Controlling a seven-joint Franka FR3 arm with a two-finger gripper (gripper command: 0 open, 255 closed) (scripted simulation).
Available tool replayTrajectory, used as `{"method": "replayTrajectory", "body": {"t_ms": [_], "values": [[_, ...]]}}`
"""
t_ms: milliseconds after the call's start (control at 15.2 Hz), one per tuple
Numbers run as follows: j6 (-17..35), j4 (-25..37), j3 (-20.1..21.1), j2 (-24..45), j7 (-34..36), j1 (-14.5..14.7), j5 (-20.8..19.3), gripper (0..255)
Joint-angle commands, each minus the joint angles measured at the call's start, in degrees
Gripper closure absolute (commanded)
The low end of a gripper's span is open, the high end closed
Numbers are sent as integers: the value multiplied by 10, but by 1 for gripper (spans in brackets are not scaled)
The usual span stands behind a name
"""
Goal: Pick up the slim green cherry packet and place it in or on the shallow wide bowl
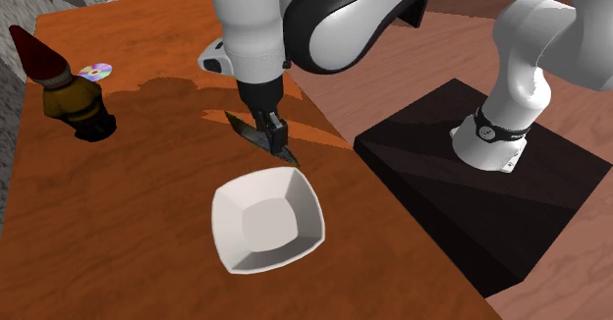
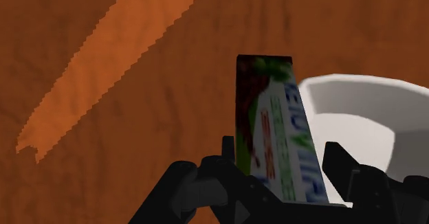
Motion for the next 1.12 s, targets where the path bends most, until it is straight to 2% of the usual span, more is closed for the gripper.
{"method": "replayTrajectory", "body": {"t_ms": [0, 462, 1056], "values": [[-5, 16, 10, 10, 24, 14, 1, 255], [-35, 98, 43, 63, 107, 62, 6, 255], [22, 76, 48, 99, 99, 58, 19, 255]]}}
